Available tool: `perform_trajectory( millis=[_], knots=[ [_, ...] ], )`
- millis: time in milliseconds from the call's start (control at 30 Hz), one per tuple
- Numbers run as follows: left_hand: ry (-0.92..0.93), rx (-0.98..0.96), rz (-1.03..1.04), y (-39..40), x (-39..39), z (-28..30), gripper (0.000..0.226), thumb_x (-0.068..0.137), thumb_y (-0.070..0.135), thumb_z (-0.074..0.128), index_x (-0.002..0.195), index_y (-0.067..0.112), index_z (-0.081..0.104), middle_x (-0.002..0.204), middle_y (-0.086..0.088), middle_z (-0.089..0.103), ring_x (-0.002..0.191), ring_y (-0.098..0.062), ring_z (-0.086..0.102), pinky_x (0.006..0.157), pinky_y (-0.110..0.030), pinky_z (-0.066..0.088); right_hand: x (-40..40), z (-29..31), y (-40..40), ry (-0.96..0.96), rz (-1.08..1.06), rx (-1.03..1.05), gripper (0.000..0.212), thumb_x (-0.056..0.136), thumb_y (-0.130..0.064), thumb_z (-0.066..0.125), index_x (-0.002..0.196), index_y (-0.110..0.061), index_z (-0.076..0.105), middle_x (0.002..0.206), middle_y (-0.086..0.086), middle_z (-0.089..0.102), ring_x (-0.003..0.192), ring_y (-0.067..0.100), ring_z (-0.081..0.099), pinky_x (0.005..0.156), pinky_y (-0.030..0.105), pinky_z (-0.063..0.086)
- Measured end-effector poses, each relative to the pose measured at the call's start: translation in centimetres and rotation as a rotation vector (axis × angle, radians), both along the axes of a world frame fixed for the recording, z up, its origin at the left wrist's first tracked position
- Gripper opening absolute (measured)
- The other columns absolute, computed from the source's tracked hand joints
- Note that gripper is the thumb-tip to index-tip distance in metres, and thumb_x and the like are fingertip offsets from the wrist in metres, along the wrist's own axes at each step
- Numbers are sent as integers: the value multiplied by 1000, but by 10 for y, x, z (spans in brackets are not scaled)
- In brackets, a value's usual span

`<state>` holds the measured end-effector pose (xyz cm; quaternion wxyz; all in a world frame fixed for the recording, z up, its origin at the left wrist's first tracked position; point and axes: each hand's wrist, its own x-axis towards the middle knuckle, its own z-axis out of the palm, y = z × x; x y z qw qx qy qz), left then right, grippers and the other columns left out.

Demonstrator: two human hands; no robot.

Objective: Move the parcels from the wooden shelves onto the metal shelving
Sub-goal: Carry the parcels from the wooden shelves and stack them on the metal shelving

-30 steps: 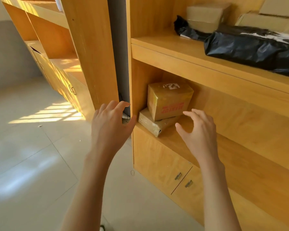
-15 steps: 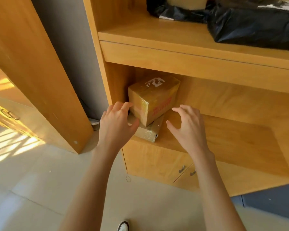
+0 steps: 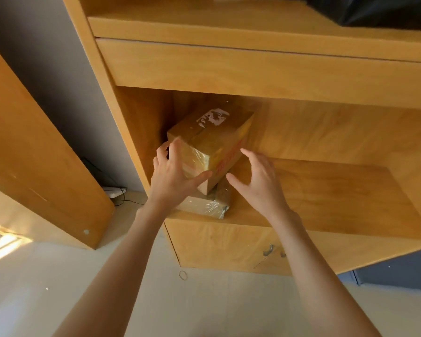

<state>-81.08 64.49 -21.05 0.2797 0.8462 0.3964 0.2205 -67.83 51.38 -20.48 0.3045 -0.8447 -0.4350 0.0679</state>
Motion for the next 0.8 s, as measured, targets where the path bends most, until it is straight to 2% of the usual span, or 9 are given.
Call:
perform_trajectory(
  millis=[100, 200, 333, 400, 467, 567, 733, 800],
  knots=[
    [-185, -208, 53, 13, 9, -17, 107, 71, 64, 68, 150, 24, 8, 151, -8, 22, 138, -29, 24, 111, -45, 28, 6, -12, 12, 212, -24, 67, 74, 88, -47, 61, 149, -21, 27, 149, 2, 34, 137, 18, 31, 103, 29, 31],
    [-309, -330, 132, 26, 21, -35, 108, 70, 73, 57, 151, 27, 3, 155, -5, 21, 140, -26, 25, 113, -44, 23, 12, -25, 26, 471, -70, 119, 83, 87, -55, 58, 152, -26, 16, 157, 0, 20, 143, 19, 23, 109, 36, 29],
    [-440, -460, 199, 43, 35, -50, 100, 76, 71, 56, 151, 27, 6, 155, -1, 26, 139, -24, 30, 115, -44, 24, 13, -42, 50, 697, -102, 189, 100, 80, -64, 59, 153, -29, 0, 160, -3, 7, 146, 18, 11, 116, 44, 19],
    [-500, -523, 243, 52, 44, -52, 98, 76, 68, 59, 151, 28, 10, 153, 0, 30, 137, -24, 32, 115, -44, 24, 12, -46, 65, 781, -132, 202, 111, 73, -72, 60, 152, -33, -7, 161, -6, 4, 147, 20, 9, 116, 50, 20],
    [-548, -585, 268, 62, 50, -55, 97, 74, 69, 60, 150, 30, 15, 151, 2, 31, 137, -23, 33, 115, -46, 23, 13, -48, 77, 911, -163, 228, 114, 67, -78, 59, 151, -38, -9, 160, -7, 4, 146, 24, 13, 112, 57, 26],
    [-583, -661, 293, 72, 53, -60, 87, 74, 70, 60, 146, 34, 26, 148, 5, 35, 134, -21, 35, 115, -46, 22, 14, -51, 85, 1102, -163, 260, 98, 79, -69, 56, 151, -41, -4, 159, -4, 9, 142, 28, 22, 105, 60, 35],
    [-604, -721, 253, 65, 50, -61, 82, 75, 59, 66, 144, 30, 32, 139, 5, 43, 114, -13, 43, 109, -43, 33, 12, -59, 90, 1150, -177, 264, 92, 78, -65, 59, 150, -41, 7, 154, 0, 24, 133, 30, 33, 93, 54, 45],
    [-623, -703, 244, 57, 47, -57, 84, 71, 59, 70, 141, 30, 35, 130, 8, 49, 113, -13, 48, 106, -42, 37, 13, -61, 87, 1156, -157, 278, 91, 77, -65, 59, 150, -41, 10, 151, 0, 29, 131, 29, 37, 89, 50, 47]
  ],
)
